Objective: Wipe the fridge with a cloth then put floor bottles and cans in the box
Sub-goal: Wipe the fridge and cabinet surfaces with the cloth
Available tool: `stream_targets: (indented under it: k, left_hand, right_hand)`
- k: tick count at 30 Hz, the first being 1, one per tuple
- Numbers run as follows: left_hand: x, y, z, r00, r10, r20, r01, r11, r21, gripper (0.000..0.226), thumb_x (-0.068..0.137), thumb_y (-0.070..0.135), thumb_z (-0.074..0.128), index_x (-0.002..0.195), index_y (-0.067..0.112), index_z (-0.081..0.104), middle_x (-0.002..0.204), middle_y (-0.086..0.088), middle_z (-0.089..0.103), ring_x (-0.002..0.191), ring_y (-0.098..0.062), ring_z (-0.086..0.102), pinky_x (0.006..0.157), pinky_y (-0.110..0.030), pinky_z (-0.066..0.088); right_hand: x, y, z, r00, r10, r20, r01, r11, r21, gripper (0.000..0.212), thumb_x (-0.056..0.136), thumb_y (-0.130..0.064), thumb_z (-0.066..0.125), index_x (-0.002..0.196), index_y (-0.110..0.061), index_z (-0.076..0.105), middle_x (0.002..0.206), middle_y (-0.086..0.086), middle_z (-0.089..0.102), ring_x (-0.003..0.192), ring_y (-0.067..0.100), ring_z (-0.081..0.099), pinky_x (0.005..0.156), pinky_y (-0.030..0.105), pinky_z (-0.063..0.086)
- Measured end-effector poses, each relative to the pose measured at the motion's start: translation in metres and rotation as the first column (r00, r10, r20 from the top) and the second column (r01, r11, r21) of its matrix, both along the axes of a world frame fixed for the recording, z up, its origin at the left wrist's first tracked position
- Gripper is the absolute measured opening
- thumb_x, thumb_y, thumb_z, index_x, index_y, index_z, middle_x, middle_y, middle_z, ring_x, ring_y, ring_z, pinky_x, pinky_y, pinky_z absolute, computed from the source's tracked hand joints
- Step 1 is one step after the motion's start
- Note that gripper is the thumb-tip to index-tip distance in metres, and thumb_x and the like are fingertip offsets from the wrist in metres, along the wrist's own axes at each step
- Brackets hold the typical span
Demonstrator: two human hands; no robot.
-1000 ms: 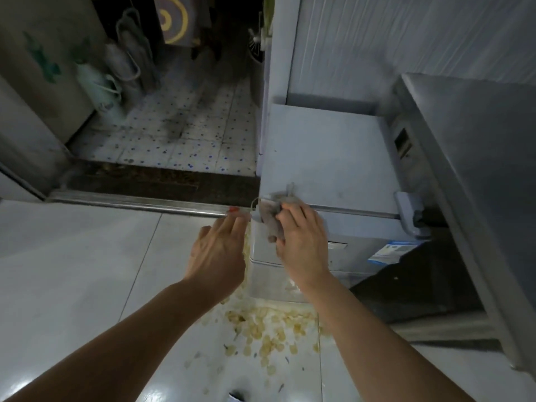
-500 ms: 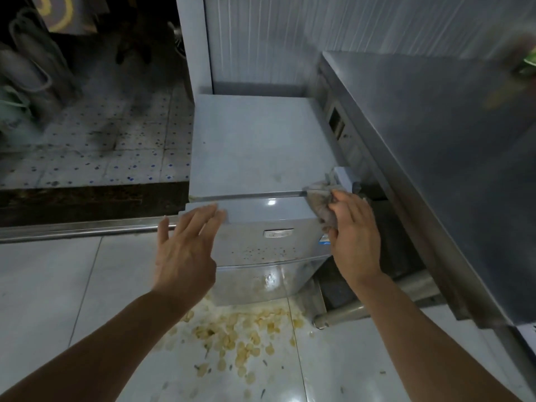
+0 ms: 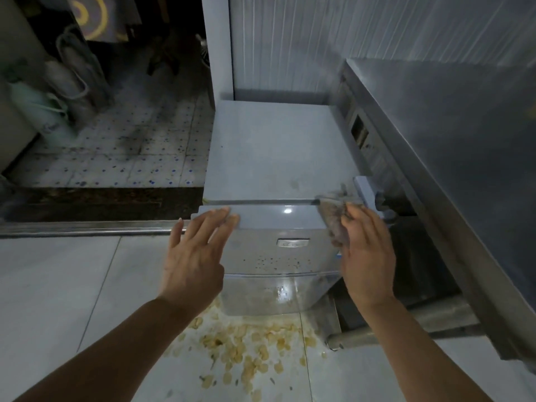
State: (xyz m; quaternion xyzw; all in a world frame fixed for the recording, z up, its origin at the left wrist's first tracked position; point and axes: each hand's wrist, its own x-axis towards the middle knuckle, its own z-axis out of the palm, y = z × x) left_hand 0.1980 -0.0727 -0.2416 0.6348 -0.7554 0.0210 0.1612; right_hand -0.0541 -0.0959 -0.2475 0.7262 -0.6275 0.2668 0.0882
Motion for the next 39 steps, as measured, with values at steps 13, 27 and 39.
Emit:
stream_targets:
  k: [13,27,39]
  left_hand:
    - [-0.021,-0.006,-0.040,0.977,0.129,-0.169,-0.167,0.957,-0.237,0.075,0.055,0.001,0.069,0.126,0.014,0.049,0.131,-0.006,0.048,0.122,-0.025,0.037,0.100,-0.062,0.032]
    - [-0.016,-0.024,-0.070,0.969,-0.020,-0.248,-0.127,0.816,-0.564,0.047,0.074,0.024,0.054,0.121,0.014,0.053,0.123,-0.007,0.053,0.116,-0.024,0.038,0.103,-0.057,0.026]
    - [0.022,-0.030,-0.105,0.976,-0.091,-0.199,-0.064,0.752,-0.656,0.076,0.077,0.010,0.067,0.143,0.016,0.029,0.150,-0.008,0.027,0.134,-0.029,0.032,0.104,-0.050,0.030]
  right_hand:
    - [-0.007,-0.013,-0.043,0.989,0.101,0.111,-0.056,0.933,-0.355,0.025,0.083,0.006,0.062,0.108,0.008,0.061,0.124,0.022,0.058,0.120,0.037,0.050,0.101,0.048,0.044]
    - [-0.051,-0.014,-0.105,0.994,-0.100,0.039,0.105,0.823,-0.558,0.024,0.084,0.005,0.059,0.109,0.007,0.060,0.134,0.025,0.046,0.127,0.035,0.044,0.109,0.036,0.031]
    - [0.015,-0.028,-0.113,0.913,-0.057,0.405,0.311,0.741,-0.595,0.040,0.074,0.013,0.052,0.113,0.005,0.049,0.137,0.024,0.035,0.117,0.038,0.039,0.098,0.035,0.034]
